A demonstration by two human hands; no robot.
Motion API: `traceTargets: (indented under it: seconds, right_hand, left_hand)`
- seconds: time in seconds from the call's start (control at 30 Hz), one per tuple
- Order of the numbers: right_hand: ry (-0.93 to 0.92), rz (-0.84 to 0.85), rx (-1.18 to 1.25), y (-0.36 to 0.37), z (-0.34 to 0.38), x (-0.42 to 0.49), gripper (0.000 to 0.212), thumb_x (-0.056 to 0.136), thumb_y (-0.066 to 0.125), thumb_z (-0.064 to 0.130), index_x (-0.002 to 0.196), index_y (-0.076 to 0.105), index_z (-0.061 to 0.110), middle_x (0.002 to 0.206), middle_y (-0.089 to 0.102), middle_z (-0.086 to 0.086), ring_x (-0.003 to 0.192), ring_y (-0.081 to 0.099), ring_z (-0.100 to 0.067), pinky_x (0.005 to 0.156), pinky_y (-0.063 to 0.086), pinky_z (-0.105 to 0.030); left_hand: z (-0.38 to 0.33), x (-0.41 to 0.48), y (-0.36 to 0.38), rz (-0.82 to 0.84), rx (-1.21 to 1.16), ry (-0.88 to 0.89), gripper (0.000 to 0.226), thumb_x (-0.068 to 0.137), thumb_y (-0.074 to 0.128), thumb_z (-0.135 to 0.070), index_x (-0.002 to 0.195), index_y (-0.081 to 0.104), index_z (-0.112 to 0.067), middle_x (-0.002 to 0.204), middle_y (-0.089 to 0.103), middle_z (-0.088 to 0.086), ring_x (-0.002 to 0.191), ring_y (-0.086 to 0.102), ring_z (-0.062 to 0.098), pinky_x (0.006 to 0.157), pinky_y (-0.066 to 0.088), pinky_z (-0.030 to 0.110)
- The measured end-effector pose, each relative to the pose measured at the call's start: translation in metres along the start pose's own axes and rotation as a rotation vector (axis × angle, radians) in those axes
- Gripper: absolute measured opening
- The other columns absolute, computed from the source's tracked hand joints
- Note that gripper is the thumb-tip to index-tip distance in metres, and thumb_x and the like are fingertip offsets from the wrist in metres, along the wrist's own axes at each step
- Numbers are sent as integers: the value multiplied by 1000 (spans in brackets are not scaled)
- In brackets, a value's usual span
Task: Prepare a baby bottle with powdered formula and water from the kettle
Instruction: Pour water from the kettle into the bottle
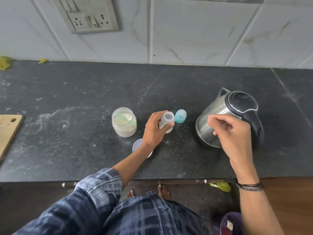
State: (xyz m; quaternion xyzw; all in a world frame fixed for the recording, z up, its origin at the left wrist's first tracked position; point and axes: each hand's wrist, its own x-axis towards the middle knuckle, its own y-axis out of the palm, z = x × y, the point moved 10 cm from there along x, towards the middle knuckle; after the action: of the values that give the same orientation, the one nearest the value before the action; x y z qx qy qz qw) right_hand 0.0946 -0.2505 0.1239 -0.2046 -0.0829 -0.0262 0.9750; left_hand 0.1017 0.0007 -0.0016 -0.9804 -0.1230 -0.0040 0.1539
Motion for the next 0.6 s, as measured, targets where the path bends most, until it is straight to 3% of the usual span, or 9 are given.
traceTargets:
  seconds: [0.13,0.23,0.33,0.5,0.6]
  right_hand:
    - [-87,-137,53,-26,17,-7,15,91,76,19,89,80,33,79,76,6,64,65,-13,69,50,-22]
    - [-163,-322,34,-55,24,-12,6,95,75,20,95,80,23,84,76,-1,73,67,-22,71,53,-31]
    - [-240,-495,-91,-74,26,-17,6,97,72,20,99,77,19,93,69,1,80,64,-23,72,49,-27]
    - [-252,-602,-298,-79,7,-15,20,96,74,22,112,72,10,113,57,27,102,59,-30,90,49,-56]
    - [-124,-625,-243,-82,-24,-15,33,97,72,33,120,66,10,115,58,0,104,56,-34,94,48,-44]
  left_hand:
    - [4,-2,-1,53,-35,-14,42,95,73,-20,136,63,-17,134,61,-3,122,61,13,103,49,24]
    - [10,-5,-5,48,-59,-57,39,101,63,-14,140,61,-15,136,61,-3,119,62,11,103,50,24]
    - [17,-8,-13,6,-41,-99,38,104,54,-5,139,61,-15,135,63,-4,117,61,11,106,47,28]
    - [22,-12,-7,62,-183,-193,58,94,55,12,145,53,-16,141,59,1,129,57,13,111,46,38]
    - [20,-11,4,145,-208,-210,79,83,60,18,151,43,-17,149,52,2,137,51,16,115,43,42]
